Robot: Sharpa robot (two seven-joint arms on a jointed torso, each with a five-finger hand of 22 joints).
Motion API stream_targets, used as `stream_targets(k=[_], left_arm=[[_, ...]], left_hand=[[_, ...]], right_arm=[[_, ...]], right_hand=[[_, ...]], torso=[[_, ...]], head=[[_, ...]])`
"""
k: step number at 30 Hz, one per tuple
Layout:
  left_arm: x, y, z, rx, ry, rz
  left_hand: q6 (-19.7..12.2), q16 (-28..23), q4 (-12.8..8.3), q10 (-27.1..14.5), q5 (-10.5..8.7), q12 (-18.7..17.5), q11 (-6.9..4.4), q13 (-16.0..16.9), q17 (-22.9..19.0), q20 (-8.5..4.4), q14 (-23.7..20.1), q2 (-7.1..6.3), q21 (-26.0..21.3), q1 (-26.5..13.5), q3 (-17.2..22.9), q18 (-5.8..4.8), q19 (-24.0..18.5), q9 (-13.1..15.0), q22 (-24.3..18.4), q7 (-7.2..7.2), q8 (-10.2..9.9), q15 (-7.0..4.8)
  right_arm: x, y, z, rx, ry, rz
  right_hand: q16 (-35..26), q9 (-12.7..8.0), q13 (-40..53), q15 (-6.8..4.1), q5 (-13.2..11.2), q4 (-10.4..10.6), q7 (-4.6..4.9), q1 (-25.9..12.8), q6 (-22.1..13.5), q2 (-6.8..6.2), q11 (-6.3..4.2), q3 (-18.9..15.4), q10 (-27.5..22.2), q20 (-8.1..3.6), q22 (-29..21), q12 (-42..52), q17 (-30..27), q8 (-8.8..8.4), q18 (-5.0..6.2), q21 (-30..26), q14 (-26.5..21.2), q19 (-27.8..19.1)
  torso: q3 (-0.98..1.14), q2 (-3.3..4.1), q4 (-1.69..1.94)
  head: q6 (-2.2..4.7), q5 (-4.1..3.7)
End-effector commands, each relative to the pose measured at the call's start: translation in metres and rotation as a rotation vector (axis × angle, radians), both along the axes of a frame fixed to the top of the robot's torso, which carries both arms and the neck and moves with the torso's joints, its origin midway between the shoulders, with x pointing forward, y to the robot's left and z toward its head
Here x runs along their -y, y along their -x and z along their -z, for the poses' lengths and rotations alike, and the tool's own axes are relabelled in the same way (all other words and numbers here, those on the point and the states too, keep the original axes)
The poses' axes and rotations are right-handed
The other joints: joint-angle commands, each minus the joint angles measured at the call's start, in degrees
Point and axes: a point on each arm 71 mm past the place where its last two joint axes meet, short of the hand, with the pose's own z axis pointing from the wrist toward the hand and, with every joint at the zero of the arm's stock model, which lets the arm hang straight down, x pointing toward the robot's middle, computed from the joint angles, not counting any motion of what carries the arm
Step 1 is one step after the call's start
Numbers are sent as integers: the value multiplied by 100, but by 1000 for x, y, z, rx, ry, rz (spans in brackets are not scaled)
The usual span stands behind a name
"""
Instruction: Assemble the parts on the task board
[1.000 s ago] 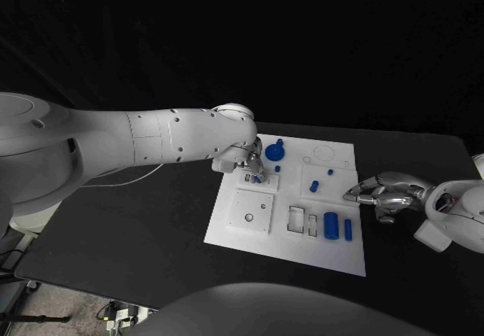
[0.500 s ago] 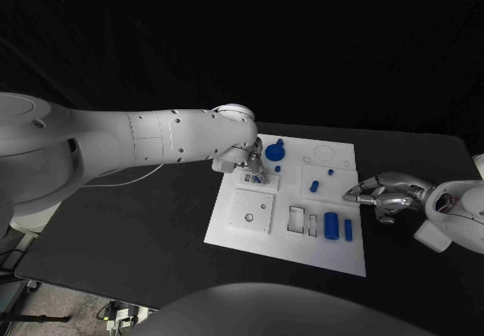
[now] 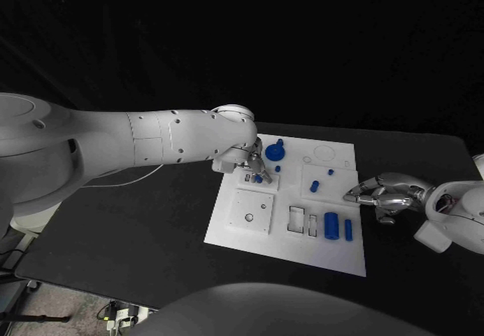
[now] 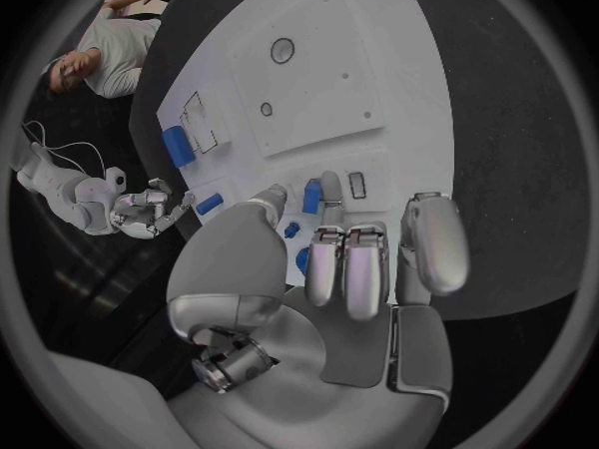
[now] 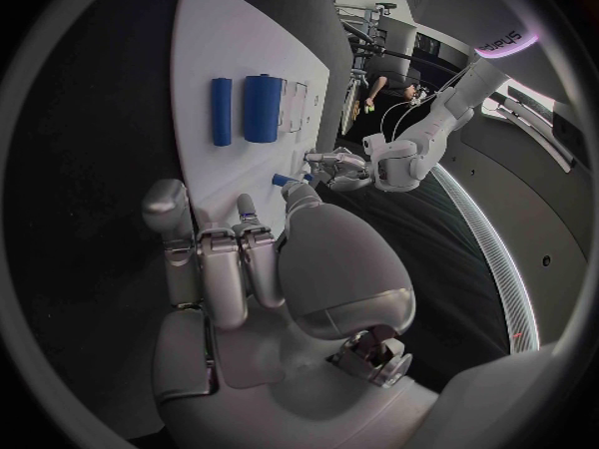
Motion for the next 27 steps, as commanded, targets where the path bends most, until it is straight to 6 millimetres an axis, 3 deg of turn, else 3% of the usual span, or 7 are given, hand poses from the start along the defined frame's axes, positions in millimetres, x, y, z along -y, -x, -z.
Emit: stream_targets(k=[1, 11, 20, 27], left_arm=[[-8, 1, 3, -12, -83, -71], [-9, 1, 3, -15, -79, -71], [-8, 0, 3, -2, -61, -73], [-8, 0, 2, 5, -52, -76]], left_hand=[[-22, 14, -5, 522, -9, -1, 10, 1416, 1508, -10, 614, 12, -36, -65, -58, 87, 33, 3, 1033, -30, 32, 26], [-28, 14, -11, 514, 638, -11, -15, 1406, 1508, -27, 614, 176, -57, 59, -192, 89, 33, 62, 1033, -62, 171, 6], [-28, 14, -18, 520, 1308, -3, -44, 1413, 1508, -47, 614, 206, -53, 308, -200, 87, 41, 188, 1038, -98, 351, -17], [-61, 14, -17, 518, 1553, -5, -81, 1411, 1508, -71, 614, 195, -51, 460, -196, 86, 48, 447, 1040, -142, 619, -45]], right_arm=[[-1, 1, 1, -11, -1, -18], [0, 2, 1, -13, 0, -16], [0, 2, 1, -16, 2, -17], [0, 2, 1, -18, 3, -18]], right_hand=[[-22, -9, 1247, 28, 19, 2, 7, 41, -24, -8, -30, 24, 208, 8, 500, -18, 1454, -36, 68, -20, 531, -34], [-22, -9, 1247, 28, 19, 2, 7, 41, -24, -8, -30, 24, 208, 8, 500, -18, 1454, -36, 68, -20, 531, -34], [-26, -11, 1244, 28, 21, 0, 7, 43, -27, -11, -31, 30, 201, 8, 495, -22, 1449, -38, 71, -37, 524, -47], [-32, -11, 1238, 28, 21, 0, 7, 42, -27, -11, -31, 32, 192, 8, 493, -28, 1441, -39, 73, -44, 512, -53]], torso=[[-1, 0, 0], [-2, -3, 3], [-3, -1, 2], [-3, 2, -3]], head=[[1, 2], [1, 12], [1, 23], [1, 31]])
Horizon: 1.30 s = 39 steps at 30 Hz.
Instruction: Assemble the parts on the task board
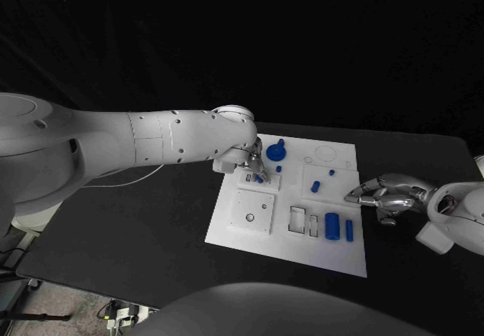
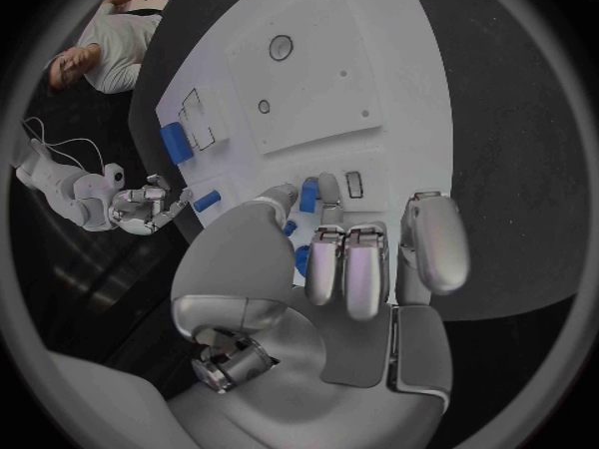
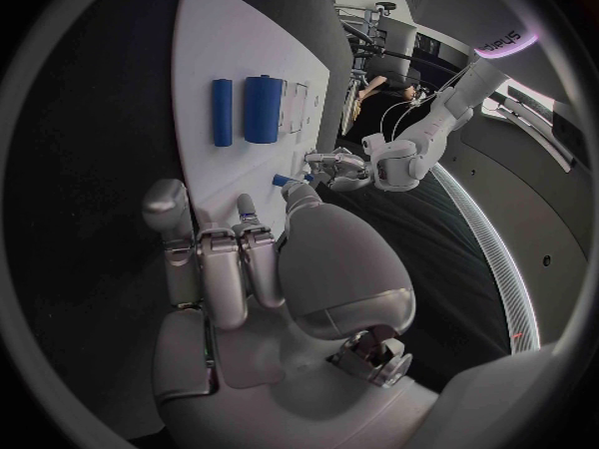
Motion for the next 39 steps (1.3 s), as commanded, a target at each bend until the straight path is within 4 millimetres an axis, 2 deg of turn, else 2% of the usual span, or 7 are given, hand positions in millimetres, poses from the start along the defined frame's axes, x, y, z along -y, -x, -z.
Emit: stream_targets(k=[1, 5, 8, 23, 31, 39], left_arm=[[-6, 1, 1, 0, -59, -59], [-6, 0, 1, 2, -57, -62], [-7, 0, 1, 3, -57, -64], [-10, 0, 1, 5, -53, -67], [-10, 1, 0, 7, -39, -69], [-9, 0, 0, 13, 2, -79]], left_hand=[[-20, 14, 1, 521, 52, -2, -43, 1414, 1509, -32, 614, -6, -4, 77, -27, 85, 8, 91, 1041, -33, 90, -48], [-53, 14, 7, 521, 62, -2, -55, 1414, 1509, -42, 614, -7, -5, 80, -45, 85, 10, 223, 1042, -46, 211, -58], [-67, 14, 11, 521, 52, -1, -56, 1414, 1509, -45, 614, -7, -5, 66, -57, 85, 11, 258, 1042, -47, 242, -60], [-122, 14, 10, 516, 16, -9, -64, 1407, 1509, -52, 614, -19, -9, -64, -148, 84, 13, 447, 1042, -59, 410, -66], [-202, 14, 1, 517, 178, -8, -81, 1409, 1509, -63, 614, -24, -17, 38, -124, 86, 13, 577, 1040, -77, 503, -79], [-295, 14, -13, 511, 554, -16, -86, 1401, 1509, -72, 614, -66, -31, 263, -29, 87, 8, 620, 1038, -81, 500, -85]], right_arm=[[-1, 2, 1, -15, 2, -17], [-1, 2, 1, -15, 3, -17], [-1, 2, 1, -16, 3, -16], [-1, 2, 2, -18, 3, -17], [-1, 2, 3, -19, 5, -17], [-1, 2, 3, -21, 6, -16]], right_hand=[[-32, -5, 1240, 28, 21, 0, 7, 43, -27, -11, -17, 33, 178, -13, 490, -28, 1443, -39, 73, -20, 512, -33], [-37, -6, 1235, 28, 21, 0, 7, 42, -27, -12, -17, 34, 170, -13, 486, -33, 1437, -39, 76, -31, 503, -43], [-45, -6, 1228, 28, 20, 1, 7, 41, -27, -12, -16, 35, 158, -12, 481, -40, 1428, -39, 79, -46, 488, -56], [-75, -9, 1196, 29, 15, 7, 10, 30, -28, -21, -14, 48, 104, -11, 457, -74, 1391, -41, 94, -122, 434, -119], [-98, -11, 1171, 31, 15, 10, 12, 25, -29, -25, -12, 63, 61, -10, 441, -101, 1364, -43, 104, -172, 393, -158], [-120, -13, 1149, 33, 14, 13, 15, 21, -29, -26, -10, 80, 22, -9, 427, -126, 1338, -45, 111, -219, 356, -192]], torso=[[-1, 0, -6], [-2, -2, -6], [4, -4, -8], [0, 2, -5], [2, -1, -4], [1, -3, -8]], head=[[1, 2], [1, 3], [1, 5], [1, 5], [1, 12], [1, 11]])
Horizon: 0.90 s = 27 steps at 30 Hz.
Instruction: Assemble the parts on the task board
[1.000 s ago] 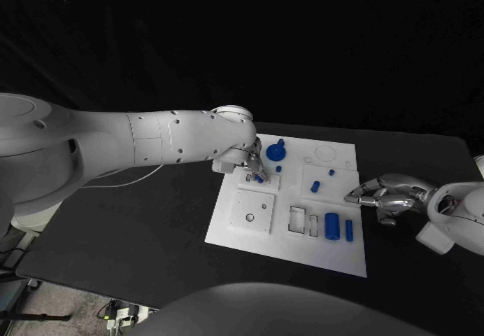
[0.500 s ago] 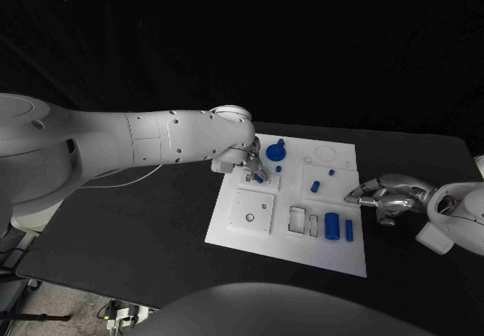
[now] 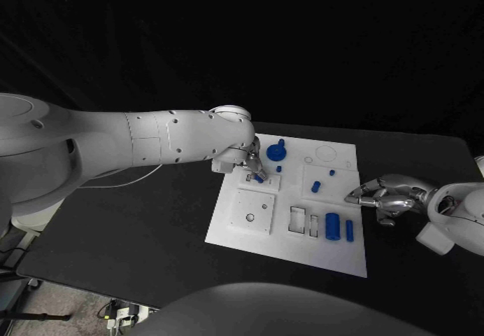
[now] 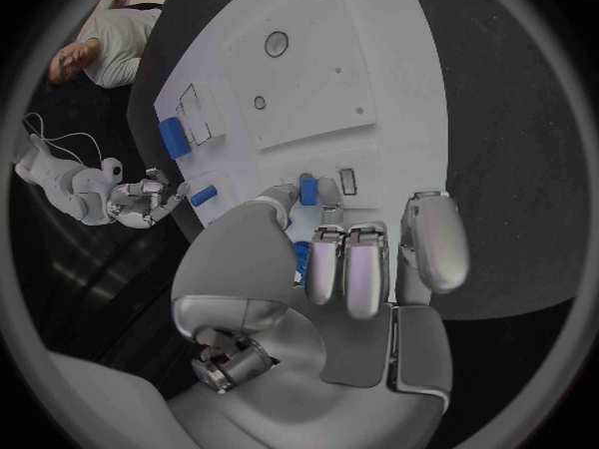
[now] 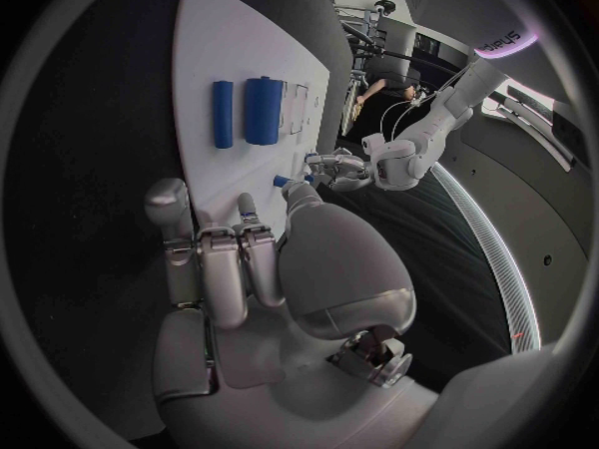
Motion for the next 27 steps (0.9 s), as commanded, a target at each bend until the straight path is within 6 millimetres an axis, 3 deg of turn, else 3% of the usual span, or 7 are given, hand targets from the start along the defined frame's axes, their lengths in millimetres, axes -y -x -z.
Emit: stream_targets(k=[1, 8, 20, 27], left_arm=[[-2, 0, 0, 1, -6, -51], [-1, -1, -1, 9, 19, -56], [0, -1, 0, 6, 29, -57], [1, -1, -1, 24, 38, -56]], left_hand=[[-36, 14, 4, 510, 146, -17, -47, 1400, 1510, -31, 614, -16, -32, 97, 62, 87, 8, 12, 1038, -10, 7, -45], [-19, 14, -13, 501, 588, -29, -66, 1390, 1510, -43, 614, -94, -42, 361, 198, 89, 4, 38, 1037, -32, 34, -59], [34, 14, -64, 500, 1061, -30, -100, 1390, 1510, -66, 614, -220, -35, 643, 384, 87, 7, 66, 1039, -70, 76, -85], [115, 14, -204, 518, 1032, -6, -133, 1410, 1510, -91, 614, -321, -3, 928, 517, 82, 21, 79, 1047, -107, 117, -113]], right_arm=[[-1, 2, 2, -16, 6, -15], [0, 1, 2, -17, 8, -12], [0, 1, 3, -20, 10, -11], [0, 1, 4, -22, 12, -10]], right_hand=[[-41, -5, 1147, 33, 15, -3, 16, 45, -29, -2, -13, 33, 25, 12, 429, -23, 1340, -23, 111, -33, 355, -47], [-58, -7, 1130, 34, 15, -2, 18, 44, -29, -3, -11, 46, -3, 13, 417, -41, 1320, -24, 119, -73, 327, -77], [-108, -10, 1092, 36, 17, -4, 23, 45, -29, -6, -7, 77, -67, 16, 387, -83, 1262, -26, 136, -167, 242, -146], [-135, -12, 1069, 37, 16, -7, 25, 46, -29, -12, -6, 92, -104, 17, 371, -108, 1230, -27, 145, -215, 197, -180]], torso=[[1, -2, -3], [3, 2, -2], [1, 0, -4], [2, -1, -1]], head=[[1, -3], [1, -10], [1, -19], [1, -16]])
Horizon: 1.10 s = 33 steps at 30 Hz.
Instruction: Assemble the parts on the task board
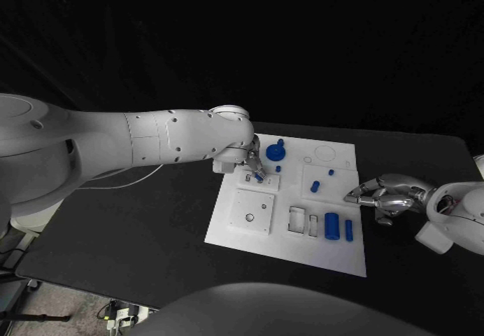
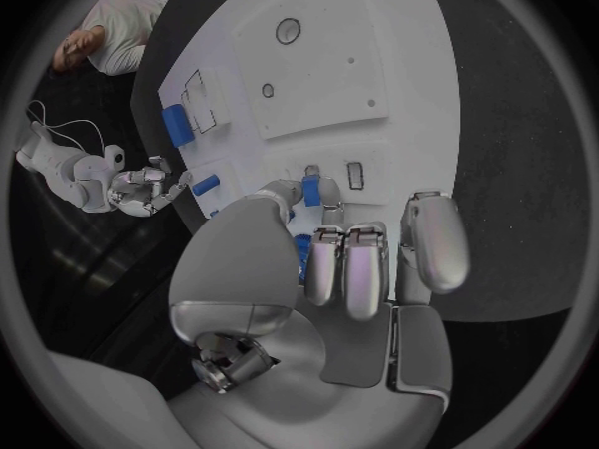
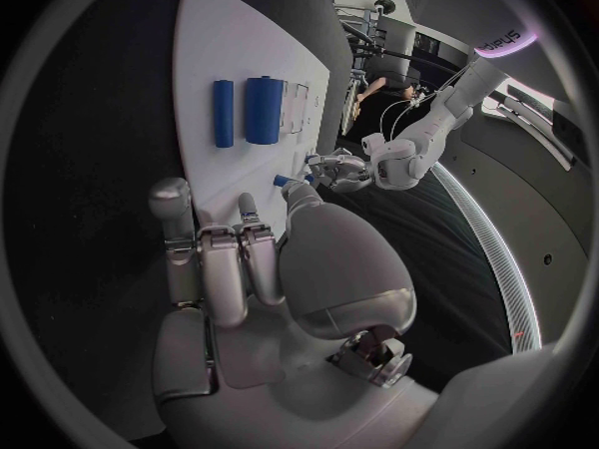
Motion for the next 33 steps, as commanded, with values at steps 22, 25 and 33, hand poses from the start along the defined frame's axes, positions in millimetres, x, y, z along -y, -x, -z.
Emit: stream_targets(k=[22, 25, 33], left_arm=[[7, 12, -6, 57, -108, 17], [6, 12, -5, 50, -126, 8], [8, 12, -4, 26, -150, 3]], left_hand=[[233, 14, 114, 567, -1339, 61, -114, 1468, 1506, -121, 592, -32, 130, 283, 575, 60, 88, -14, 1072, -99, 62, -117], [279, 14, 144, 574, -1387, 72, -113, 1477, 1506, -121, 592, -46, 144, 247, 624, 57, 95, -12, 1076, -100, 79, -117], [482, 14, 168, 596, -1400, 104, -148, 1506, 1506, -137, 592, -88, 201, 129, 722, 48, 121, 67, 1091, -148, 217, -141]], right_arm=[[1, 2, 4, -21, 14, -9], [1, 2, 5, -21, 14, -8], [2, 2, 5, -22, 14, -7]], right_hand=[[-106, -18, 998, 40, 15, -10, 16, 62, -32, -13, 8, 80, -169, 1, 322, -114, 1128, -40, 82, -186, 54, -141], [-117, -19, 989, 40, 15, -10, 16, 60, -33, -15, 8, 85, -182, 1, 315, -123, 1115, -41, 86, -207, 38, -156], [-148, -22, 959, 39, 16, -10, 15, 57, -37, -23, 8, 101, -230, 2, 299, -156, 1081, -45, 94, -257, -9, -186]], torso=[[4, -4, 8], [1, -3, 5], [3, 0, 9]], head=[[1, 10], [1, 23], [1, 61]])
